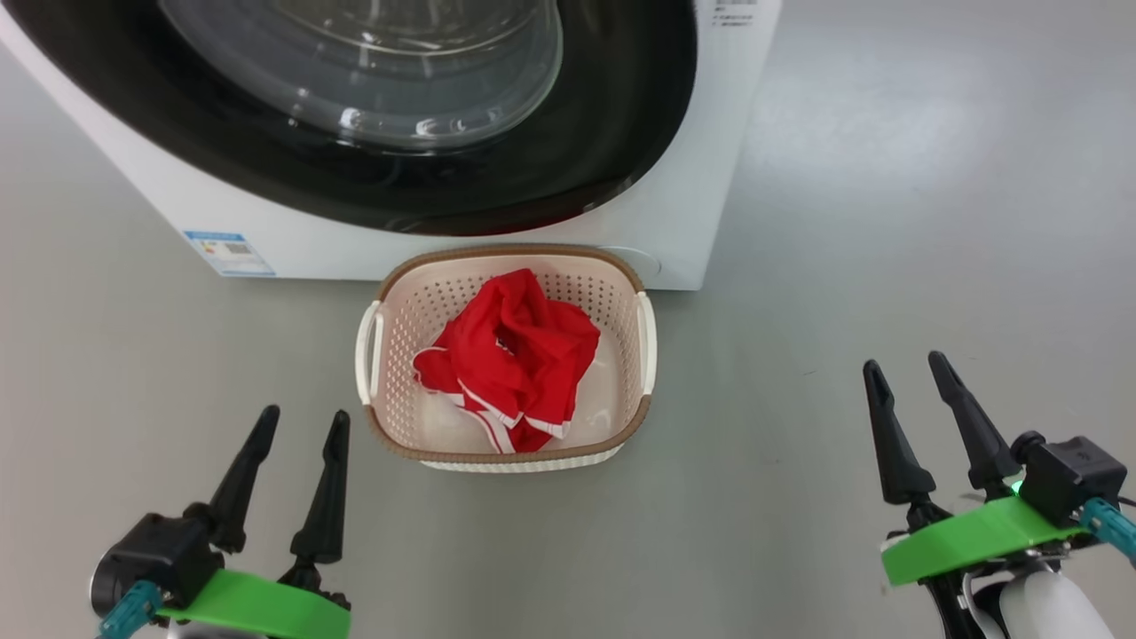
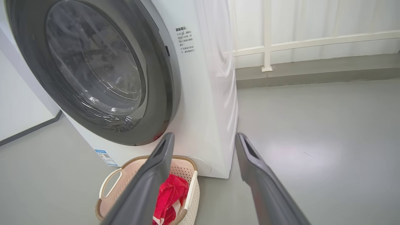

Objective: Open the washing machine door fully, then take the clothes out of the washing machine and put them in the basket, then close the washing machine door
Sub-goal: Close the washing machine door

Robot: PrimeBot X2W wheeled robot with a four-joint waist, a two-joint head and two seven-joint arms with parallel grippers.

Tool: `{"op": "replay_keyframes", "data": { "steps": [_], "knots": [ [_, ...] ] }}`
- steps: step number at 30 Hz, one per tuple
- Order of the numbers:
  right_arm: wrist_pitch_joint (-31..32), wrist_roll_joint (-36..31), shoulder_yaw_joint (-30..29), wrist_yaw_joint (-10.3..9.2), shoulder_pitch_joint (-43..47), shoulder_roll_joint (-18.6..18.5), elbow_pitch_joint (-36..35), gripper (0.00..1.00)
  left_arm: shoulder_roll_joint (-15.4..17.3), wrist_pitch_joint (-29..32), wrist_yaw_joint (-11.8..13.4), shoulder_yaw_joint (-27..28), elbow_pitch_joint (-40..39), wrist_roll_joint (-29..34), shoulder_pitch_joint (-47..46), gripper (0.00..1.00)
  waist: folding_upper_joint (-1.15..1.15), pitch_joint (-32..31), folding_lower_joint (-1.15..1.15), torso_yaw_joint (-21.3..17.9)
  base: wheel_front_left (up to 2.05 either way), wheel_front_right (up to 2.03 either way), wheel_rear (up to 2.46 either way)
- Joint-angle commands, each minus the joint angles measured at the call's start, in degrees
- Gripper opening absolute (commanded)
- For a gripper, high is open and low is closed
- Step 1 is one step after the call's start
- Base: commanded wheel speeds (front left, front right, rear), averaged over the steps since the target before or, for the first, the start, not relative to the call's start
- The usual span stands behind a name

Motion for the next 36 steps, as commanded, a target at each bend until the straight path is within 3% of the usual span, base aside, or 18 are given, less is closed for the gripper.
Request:
{"op": "replay_keyframes", "data": {
  "steps": [1,36],
  "knots": [
    [-0.3,0.4,0.8,-0.06,1.1,0.0,-1.7,1.0,1.6,-0.3,0.0,2.4,-1.6,0.2,0.7,1.0,0.0,-1.3,0.0,-1.4,0.0,0.0,0.0],
    [-0.3,0.8,-3.2,-0.06,11.6,1.0,-2.8,1.0,0.4,-0.3,0.0,7.9,-3.5,1.8,10.1,1.0,0.0,-9.0,0.0,-6.4,0.0,0.0,0.0]
  ]
}}
